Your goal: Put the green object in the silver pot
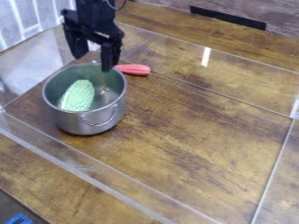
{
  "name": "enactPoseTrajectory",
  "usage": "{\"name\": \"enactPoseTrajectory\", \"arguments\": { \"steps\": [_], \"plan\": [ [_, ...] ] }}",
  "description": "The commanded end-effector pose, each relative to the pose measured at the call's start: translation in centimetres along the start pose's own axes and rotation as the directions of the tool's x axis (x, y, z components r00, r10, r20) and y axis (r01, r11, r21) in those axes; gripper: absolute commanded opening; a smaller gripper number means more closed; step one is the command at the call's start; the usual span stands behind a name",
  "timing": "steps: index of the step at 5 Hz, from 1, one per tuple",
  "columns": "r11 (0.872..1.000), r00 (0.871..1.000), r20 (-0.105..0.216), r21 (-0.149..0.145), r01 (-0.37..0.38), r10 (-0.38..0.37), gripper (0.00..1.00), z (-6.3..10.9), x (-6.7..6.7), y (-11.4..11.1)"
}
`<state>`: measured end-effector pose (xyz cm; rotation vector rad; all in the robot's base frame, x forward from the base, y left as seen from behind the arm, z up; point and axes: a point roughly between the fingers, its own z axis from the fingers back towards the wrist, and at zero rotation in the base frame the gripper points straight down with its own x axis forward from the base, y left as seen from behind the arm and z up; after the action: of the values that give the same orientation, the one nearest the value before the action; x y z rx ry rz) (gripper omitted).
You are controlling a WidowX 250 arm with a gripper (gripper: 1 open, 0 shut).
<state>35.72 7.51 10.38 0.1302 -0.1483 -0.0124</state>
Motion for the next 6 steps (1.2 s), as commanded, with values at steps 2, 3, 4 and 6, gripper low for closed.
{"name": "enactPoseTrajectory", "arguments": {
  "steps": [2, 3, 4, 6],
  "plan": [
    [1.000, 0.996, 0.083, 0.009, -0.016, 0.016, 1.00, 0.8, 0.1, 0.5],
    [1.000, 0.996, 0.088, 0.005, -0.017, 0.017, 1.00, 0.0, -0.1, 0.4],
    [1.000, 0.995, 0.095, 0.000, -0.017, 0.017, 1.00, -0.8, -0.1, 0.4],
    [1.000, 0.995, 0.101, -0.003, -0.015, 0.015, 1.00, -1.6, -0.1, 0.4]
  ]
}}
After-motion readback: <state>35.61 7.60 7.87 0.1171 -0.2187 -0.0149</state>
